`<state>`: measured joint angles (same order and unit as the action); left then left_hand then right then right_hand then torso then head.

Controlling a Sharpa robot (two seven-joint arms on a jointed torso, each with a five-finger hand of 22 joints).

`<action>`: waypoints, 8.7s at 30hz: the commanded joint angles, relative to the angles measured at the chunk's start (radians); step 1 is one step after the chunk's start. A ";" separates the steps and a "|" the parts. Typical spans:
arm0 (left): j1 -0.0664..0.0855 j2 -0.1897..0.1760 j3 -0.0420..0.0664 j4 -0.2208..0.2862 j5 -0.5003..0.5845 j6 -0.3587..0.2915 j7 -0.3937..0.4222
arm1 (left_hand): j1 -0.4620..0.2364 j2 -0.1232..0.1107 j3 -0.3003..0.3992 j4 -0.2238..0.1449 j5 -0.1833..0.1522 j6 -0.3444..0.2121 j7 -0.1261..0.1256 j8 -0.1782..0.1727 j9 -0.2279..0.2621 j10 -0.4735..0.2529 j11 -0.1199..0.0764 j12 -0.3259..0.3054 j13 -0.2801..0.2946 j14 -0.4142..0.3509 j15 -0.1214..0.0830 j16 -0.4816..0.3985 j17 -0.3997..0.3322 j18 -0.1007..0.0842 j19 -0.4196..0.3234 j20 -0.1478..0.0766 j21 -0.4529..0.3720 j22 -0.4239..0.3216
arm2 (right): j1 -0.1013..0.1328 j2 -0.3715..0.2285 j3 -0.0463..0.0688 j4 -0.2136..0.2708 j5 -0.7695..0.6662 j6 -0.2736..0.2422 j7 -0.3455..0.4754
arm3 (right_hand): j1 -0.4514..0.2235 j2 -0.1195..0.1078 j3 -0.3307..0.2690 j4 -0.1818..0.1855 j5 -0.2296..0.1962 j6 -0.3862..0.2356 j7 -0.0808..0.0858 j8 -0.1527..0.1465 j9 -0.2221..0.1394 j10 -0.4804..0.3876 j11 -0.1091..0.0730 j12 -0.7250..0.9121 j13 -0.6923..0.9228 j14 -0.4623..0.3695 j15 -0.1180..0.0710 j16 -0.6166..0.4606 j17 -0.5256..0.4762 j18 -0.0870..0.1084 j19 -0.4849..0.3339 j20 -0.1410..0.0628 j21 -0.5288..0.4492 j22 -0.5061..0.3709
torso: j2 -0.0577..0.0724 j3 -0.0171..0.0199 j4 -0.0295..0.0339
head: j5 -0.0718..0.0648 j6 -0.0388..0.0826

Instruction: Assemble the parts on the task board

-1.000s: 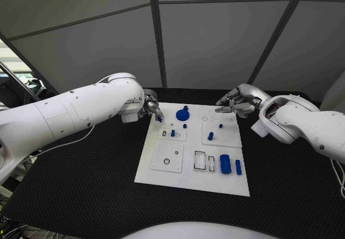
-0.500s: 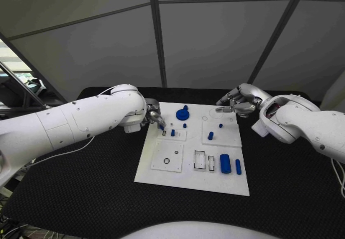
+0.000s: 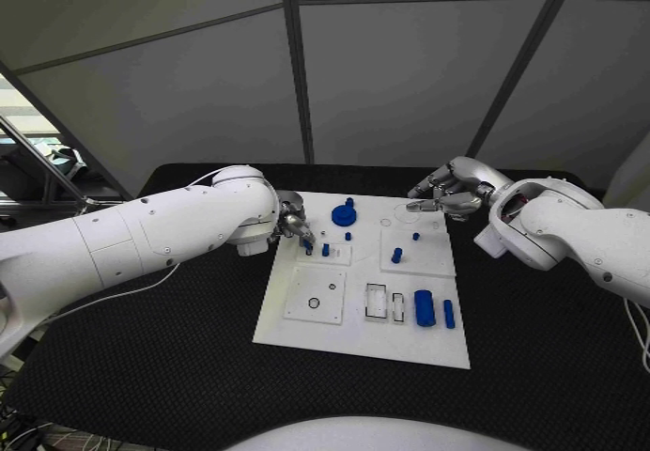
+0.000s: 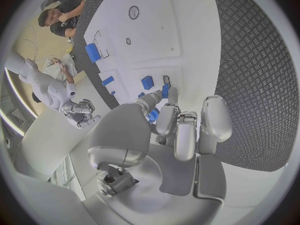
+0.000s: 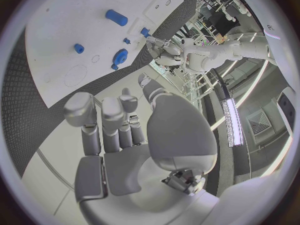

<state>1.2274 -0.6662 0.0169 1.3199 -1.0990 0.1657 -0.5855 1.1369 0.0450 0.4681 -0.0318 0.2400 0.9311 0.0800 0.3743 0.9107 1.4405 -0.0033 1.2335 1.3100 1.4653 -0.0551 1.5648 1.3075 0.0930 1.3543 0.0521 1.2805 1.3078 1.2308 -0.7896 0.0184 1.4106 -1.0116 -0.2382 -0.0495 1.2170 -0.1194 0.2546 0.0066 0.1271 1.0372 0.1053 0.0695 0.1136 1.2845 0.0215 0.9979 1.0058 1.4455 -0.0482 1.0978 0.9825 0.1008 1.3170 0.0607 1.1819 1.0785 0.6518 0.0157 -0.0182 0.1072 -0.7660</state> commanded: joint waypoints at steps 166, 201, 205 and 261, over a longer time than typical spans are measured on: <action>-0.035 0.127 -0.046 -0.109 -0.364 -0.402 0.562 | 0.342 -0.219 -0.228 0.101 -0.073 0.111 0.044 -0.300 -0.482 -0.340 0.078 -1.044 -0.885 -0.178 0.057 -0.718 -0.350 0.086 -0.273 0.059 -0.712 -0.451 | 0.002 0.002 0.001 0.004 -0.001 -0.004 0.015 | -0.010 0.000 0.003 -0.002 0.005 -0.005 -0.001 -0.005 0.002 -0.008 -0.001 -0.003 -0.007 0.007 -0.003 -0.015 -0.004 0.009 0.005 0.000 -0.014 -0.008 | 0.002 0.0002 -0.0021 | -0.033 0.015; -0.047 0.192 -0.048 -0.193 -0.451 -0.231 0.482 | 0.342 -0.187 -0.209 0.086 -0.060 0.122 0.050 -0.304 -0.588 -0.347 0.084 -1.066 -1.048 -0.095 0.061 -0.430 -0.202 0.070 -0.220 0.060 -0.513 -0.263 | 0.002 0.011 0.001 0.001 -0.001 -0.002 0.016 | -0.008 0.001 0.004 -0.003 0.005 -0.005 -0.001 -0.004 0.002 -0.008 -0.001 -0.001 -0.005 0.008 -0.003 -0.013 0.000 0.008 0.007 0.000 -0.013 -0.005 | 0.000 0.0003 -0.0001 | -0.037 0.012; -0.048 0.196 -0.047 -0.200 -0.451 -0.229 0.485 | 0.347 -0.179 -0.199 0.083 -0.060 0.124 0.052 -0.304 -0.594 -0.342 0.085 -1.065 -1.057 -0.092 0.062 -0.420 -0.200 0.068 -0.216 0.060 -0.497 -0.248 | 0.002 0.011 0.001 0.001 -0.001 -0.002 0.016 | -0.008 0.001 0.004 -0.003 0.005 -0.005 -0.001 -0.004 0.002 -0.008 -0.001 -0.001 -0.005 0.008 -0.003 -0.013 0.000 0.008 0.007 0.000 -0.013 -0.005 | 0.000 0.0002 0.0000 | -0.037 0.013; -0.061 0.093 0.018 -0.108 -0.362 -0.359 0.545 | 0.331 -0.146 -0.088 0.056 -0.110 0.189 0.045 -0.289 -0.648 -0.263 0.068 -1.061 -1.130 -0.044 0.046 -0.326 -0.171 0.049 -0.157 0.049 -0.348 -0.122 | 0.002 0.009 0.001 -0.006 -0.001 0.002 0.019 | -0.008 0.003 0.006 -0.004 0.007 -0.005 -0.001 -0.004 0.002 -0.007 -0.001 0.000 -0.005 0.009 -0.003 -0.012 0.003 0.008 0.009 0.000 -0.011 -0.003 | -0.001 0.0004 0.0019 | -0.031 0.020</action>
<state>1.1656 -0.5693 0.0331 1.2058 -1.4749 -0.1782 -0.0430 1.4740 -0.1024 0.3740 0.0233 0.1273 1.1115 0.1250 0.0818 0.2643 1.1728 0.0647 0.1731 0.1812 1.4117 -0.0090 1.2355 1.1351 0.1399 1.1916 0.1002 0.9254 1.1846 1.2307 -0.7794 0.0182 1.4039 -1.0116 -0.2340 -0.0410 1.2170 -0.1194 0.2572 0.0039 0.1308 1.0372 0.1053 0.0695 0.1143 1.2845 0.0215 0.9979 1.0007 1.4489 -0.0517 1.0888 0.9837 0.1007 1.3170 0.0606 1.1725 1.0747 0.6502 0.0158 -0.0155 0.0760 -0.7455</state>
